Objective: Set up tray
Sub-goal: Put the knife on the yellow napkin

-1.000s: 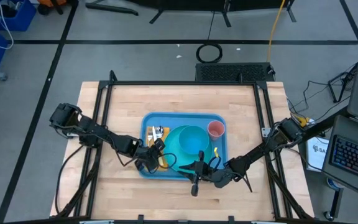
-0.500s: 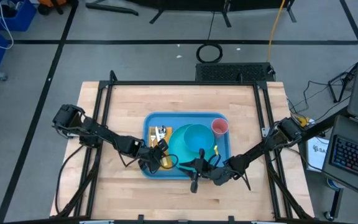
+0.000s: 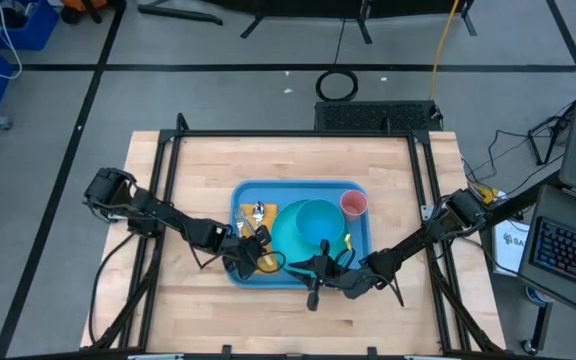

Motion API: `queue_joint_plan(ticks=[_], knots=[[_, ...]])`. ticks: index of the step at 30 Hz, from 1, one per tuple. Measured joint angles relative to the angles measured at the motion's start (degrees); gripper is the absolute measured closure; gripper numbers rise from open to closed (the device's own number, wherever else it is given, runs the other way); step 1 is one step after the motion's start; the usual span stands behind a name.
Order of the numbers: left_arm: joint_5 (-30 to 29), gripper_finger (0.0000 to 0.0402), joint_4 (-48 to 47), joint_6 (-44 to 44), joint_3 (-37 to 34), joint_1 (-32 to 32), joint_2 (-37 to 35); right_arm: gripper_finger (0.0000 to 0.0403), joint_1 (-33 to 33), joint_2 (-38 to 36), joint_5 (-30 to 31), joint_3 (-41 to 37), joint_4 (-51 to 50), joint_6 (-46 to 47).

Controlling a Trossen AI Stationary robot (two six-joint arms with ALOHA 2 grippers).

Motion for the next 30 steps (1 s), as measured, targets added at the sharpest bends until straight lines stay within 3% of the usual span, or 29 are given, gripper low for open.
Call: queue_joint_plan(ticks=[5,9,17,22,26,30], knots=[[-0.9,0.0342,1.8,0.7,-0.1,-0.7,0.1,0.0332,0.0,0.0,0.0,0.0,-0.3,0.0],[-1.9,0.0366,2.3,1.9,-0.1,-1.4,0.1,0.0332,0.0,0.0,0.0,0.0,-0.3,0.0],[-5.3,0.0368,5.2,4.5,-0.1,-2.9,0.2,0.0332,0.0,0.0,0.0,0.0,-0.4,0.0],[-9.1,0.04,6.3,8.8,-0.1,-4.8,0.2,0.0332,-0.1,0.0,0.0,0.0,-0.7,0.0],[-10.7,0.0401,7.3,10.5,-0.1,-6.1,0.2,0.0332,-0.3,0.0,0.0,0.0,-0.7,0.0],[-17.5,0.0401,7.9,17.4,0.0,-8.2,0.6,0.0332,-0.4,0.0,0.0,0.0,-0.7,0.0]])
